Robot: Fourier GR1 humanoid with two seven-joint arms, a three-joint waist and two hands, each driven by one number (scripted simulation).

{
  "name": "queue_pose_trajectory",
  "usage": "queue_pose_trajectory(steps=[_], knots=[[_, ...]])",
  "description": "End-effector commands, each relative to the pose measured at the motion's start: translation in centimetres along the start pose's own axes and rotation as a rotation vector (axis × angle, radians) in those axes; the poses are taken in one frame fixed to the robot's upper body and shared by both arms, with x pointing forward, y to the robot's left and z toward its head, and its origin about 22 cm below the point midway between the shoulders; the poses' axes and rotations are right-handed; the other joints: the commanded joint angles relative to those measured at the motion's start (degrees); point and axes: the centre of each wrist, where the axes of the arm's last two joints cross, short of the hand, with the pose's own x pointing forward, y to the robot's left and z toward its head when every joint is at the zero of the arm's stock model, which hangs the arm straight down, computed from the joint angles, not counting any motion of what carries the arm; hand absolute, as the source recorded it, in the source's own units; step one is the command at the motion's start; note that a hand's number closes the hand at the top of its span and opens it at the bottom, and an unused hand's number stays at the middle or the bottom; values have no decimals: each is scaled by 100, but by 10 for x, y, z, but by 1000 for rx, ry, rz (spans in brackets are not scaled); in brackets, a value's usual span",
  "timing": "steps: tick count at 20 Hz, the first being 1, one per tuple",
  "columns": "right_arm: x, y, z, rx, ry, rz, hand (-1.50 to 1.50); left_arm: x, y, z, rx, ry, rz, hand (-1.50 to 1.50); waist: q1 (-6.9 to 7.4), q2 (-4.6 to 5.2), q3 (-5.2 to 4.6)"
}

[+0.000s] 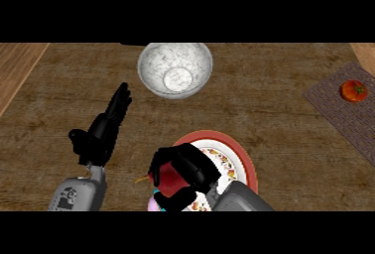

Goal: Pick the pear from the plate and place it in the bowl

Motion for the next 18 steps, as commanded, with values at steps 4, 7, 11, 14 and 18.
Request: queue_pose_trajectory(steps=[4,7,11,14,18], knots=[[80,14,-15,-116,-296,-25,150,-8,5,0,21,12,-23,0,-152,-36,-7],[111,12,-18,-200,-361,29,150,-1,7,7,30,4,-12,0,-183,-68,-10],[154,-4,-23,-257,-338,113,150,-1,15,15,45,11,-10,0,-302,-87,-12],[189,-24,-40,-307,-290,160,150,-9,9,4,47,23,-19,0,-314,-73,-17],[218,-22,-43,-338,-244,187,150,1,26,7,51,8,-11,0,-287,-77,-16]])
